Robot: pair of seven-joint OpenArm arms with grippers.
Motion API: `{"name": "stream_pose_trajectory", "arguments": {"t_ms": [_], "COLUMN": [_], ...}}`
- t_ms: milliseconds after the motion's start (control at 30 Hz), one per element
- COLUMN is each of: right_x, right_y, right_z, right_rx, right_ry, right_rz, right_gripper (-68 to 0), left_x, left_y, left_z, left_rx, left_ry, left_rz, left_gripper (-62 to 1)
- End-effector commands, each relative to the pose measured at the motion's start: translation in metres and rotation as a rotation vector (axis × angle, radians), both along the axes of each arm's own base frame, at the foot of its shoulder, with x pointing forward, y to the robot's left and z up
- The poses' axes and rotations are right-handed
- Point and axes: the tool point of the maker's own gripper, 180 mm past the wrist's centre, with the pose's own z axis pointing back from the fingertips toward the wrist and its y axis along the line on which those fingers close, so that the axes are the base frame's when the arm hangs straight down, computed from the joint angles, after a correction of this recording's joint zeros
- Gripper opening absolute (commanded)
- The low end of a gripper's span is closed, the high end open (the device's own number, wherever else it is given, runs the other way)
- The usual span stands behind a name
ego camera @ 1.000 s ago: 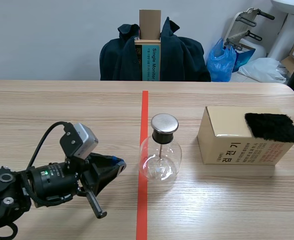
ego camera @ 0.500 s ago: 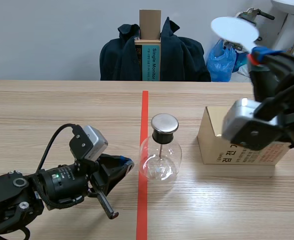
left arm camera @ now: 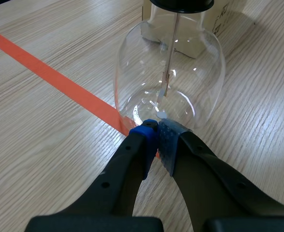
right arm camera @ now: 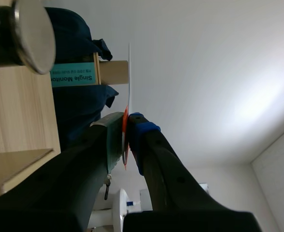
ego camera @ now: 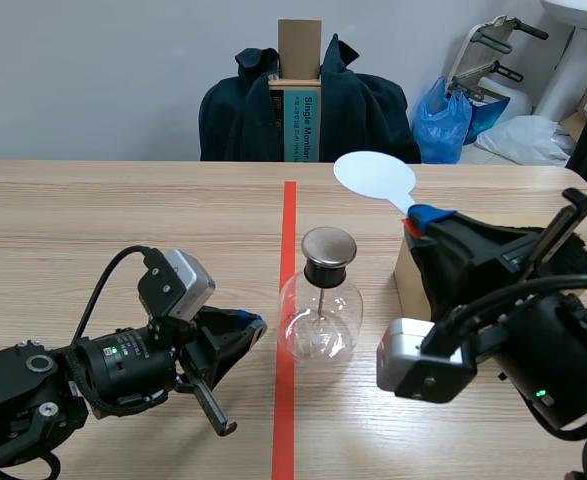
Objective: Do the electroscope experiment.
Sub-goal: 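Bring the plate to the electroscope and point at the metal foil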
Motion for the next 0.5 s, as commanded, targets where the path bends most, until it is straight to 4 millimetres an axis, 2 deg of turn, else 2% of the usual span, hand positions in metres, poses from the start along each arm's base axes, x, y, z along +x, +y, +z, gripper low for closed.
{"name": "stream_pose_trajectory", "arguments": {"t_ms": [0, 233, 467], "right_x": [0.007, 0.015, 0.021], "right_y": [-0.005, -0.011, -0.021], "right_z": [0.006, -0.013, -0.024], "right_rx": [-0.007, -0.013, -0.014], "right_ry": [-0.04, -0.025, -0.018], "right_rz": [-0.003, -0.017, -0.067], "right_gripper": [-66.7, -66.7, -66.7], "left_x": [0.009, 0.009, 0.009], "left_y": [-0.005, -0.005, -0.005], "left_z": [0.016, 0.016, 0.016], "left_rx": [-0.04, -0.04, -0.04], "left_ry": [-0.042, -0.042, -0.042], "left_rz": [0.002, 0.001, 0.001], "left_gripper": [-58.3, -58.3, -58.3]}}
